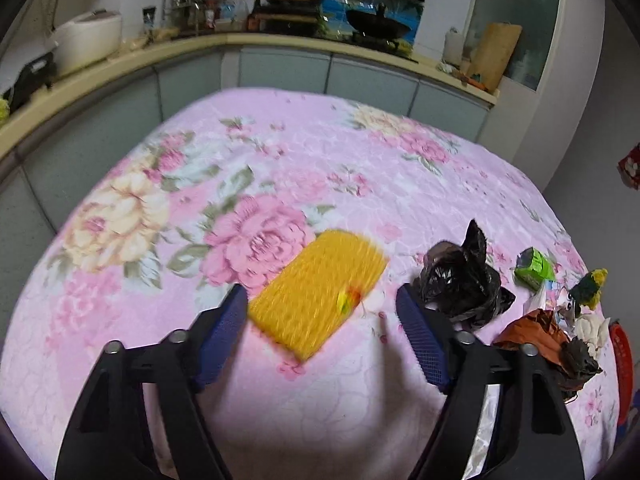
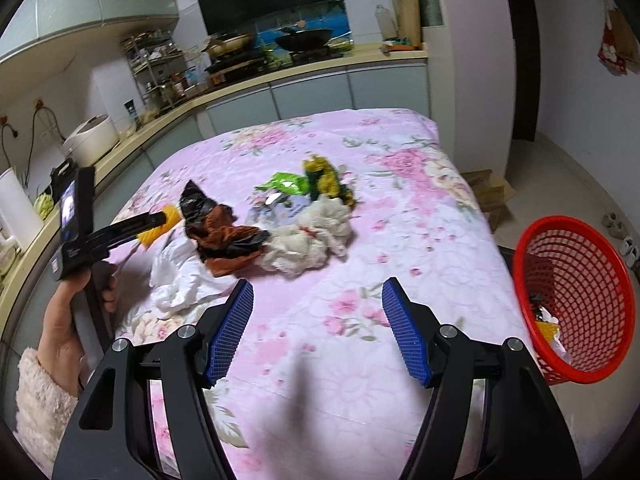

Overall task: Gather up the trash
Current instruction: 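Grasp the yellow mesh corn net with the left tool, then grasp the white tissue with the right tool while the left tool holds the corn net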

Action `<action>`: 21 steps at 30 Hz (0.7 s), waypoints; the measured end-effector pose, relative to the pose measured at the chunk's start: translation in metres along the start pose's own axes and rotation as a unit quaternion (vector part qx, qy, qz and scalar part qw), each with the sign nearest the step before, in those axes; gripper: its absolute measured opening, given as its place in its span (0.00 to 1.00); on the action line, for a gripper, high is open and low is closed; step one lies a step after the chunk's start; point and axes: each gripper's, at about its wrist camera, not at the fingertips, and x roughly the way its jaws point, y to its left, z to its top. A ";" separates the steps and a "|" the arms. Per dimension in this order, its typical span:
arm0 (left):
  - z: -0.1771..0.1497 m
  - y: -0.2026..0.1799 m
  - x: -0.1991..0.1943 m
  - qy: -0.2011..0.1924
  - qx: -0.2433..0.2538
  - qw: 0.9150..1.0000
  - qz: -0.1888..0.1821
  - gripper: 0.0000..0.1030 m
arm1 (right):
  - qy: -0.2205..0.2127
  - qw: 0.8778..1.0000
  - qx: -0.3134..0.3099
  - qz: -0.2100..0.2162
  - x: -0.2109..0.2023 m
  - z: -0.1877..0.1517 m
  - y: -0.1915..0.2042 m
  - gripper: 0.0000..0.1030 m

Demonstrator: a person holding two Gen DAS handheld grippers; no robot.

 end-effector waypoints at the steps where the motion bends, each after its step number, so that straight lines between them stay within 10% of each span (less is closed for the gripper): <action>1: 0.000 0.002 0.004 0.009 -0.004 1.000 -0.005 0.53 | 0.001 1.000 -0.002 0.002 0.001 0.000 0.002 0.63; 8: -0.002 0.016 0.012 0.027 -0.041 0.998 -0.040 0.14 | 0.013 0.999 -0.034 0.019 0.017 0.000 0.035 0.63; 21: -0.003 0.016 -0.011 -0.008 -0.029 0.999 -0.033 0.09 | 0.039 0.993 -0.093 0.058 0.063 0.005 0.097 0.63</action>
